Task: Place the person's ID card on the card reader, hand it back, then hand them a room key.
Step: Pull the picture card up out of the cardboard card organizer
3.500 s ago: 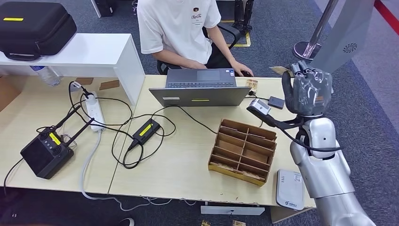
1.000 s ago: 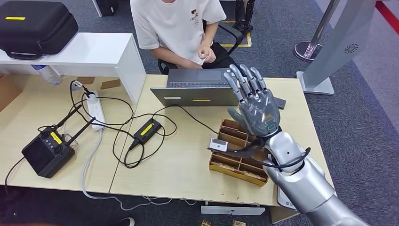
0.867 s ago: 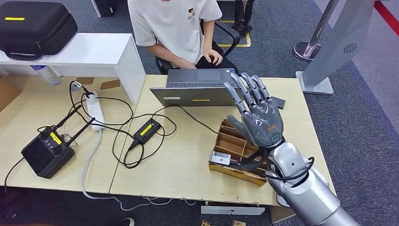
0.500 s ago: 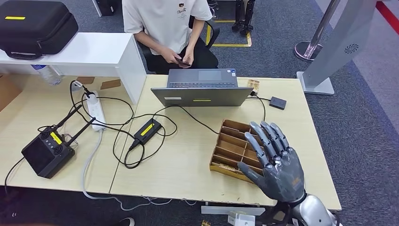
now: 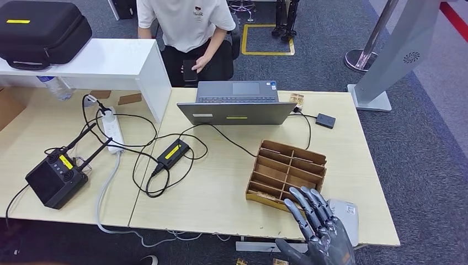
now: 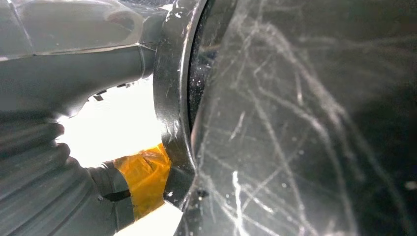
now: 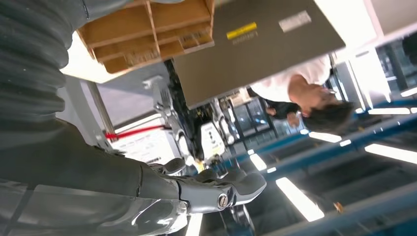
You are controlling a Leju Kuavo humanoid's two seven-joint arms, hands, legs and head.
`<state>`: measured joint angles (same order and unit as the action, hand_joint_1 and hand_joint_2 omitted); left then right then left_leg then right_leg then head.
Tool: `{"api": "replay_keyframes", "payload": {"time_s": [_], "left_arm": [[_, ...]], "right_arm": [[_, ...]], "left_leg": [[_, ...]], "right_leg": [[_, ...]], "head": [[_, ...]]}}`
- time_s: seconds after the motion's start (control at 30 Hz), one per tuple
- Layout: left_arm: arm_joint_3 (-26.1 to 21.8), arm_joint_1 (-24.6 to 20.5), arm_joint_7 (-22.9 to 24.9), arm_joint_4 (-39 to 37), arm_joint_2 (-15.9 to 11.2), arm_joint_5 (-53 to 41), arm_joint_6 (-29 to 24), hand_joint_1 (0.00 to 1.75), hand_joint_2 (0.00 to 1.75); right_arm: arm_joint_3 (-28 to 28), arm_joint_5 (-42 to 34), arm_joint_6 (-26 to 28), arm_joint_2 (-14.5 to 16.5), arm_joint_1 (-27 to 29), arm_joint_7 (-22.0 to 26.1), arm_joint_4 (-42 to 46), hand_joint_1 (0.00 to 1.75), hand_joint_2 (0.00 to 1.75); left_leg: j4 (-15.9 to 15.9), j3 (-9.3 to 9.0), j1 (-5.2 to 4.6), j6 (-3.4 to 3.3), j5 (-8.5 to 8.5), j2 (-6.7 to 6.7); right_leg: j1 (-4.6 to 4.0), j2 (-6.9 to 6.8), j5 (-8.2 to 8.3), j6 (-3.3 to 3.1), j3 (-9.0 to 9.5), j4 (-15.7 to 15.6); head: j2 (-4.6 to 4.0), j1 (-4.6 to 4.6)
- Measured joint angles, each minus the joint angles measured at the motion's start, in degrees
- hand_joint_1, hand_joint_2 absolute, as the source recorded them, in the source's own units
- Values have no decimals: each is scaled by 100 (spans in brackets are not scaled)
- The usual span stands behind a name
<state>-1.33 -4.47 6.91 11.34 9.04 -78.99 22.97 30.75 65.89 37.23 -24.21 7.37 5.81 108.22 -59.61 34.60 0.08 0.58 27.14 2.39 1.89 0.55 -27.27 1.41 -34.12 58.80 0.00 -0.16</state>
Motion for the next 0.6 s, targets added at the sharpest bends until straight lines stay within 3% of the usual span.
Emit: {"api": "replay_keyframes", "payload": {"time_s": [0.33,0.6], "left_arm": [[0,0,32,0,8,-30,1,0,175],[0,-8,125,0,33,-170,36,0,175]], "right_arm": [[88,55,-91,135,40,-85,-335,0,175],[347,317,-202,624,-246,-434,-1398,0,175]], "left_leg": [[0,0,0,0,0,0],[1,-2,1,2,-2,-3]], "right_leg": [[0,0,0,0,0,0],[-2,3,0,-1,1,1]], "head": [[0,0],[0,-1]]}}
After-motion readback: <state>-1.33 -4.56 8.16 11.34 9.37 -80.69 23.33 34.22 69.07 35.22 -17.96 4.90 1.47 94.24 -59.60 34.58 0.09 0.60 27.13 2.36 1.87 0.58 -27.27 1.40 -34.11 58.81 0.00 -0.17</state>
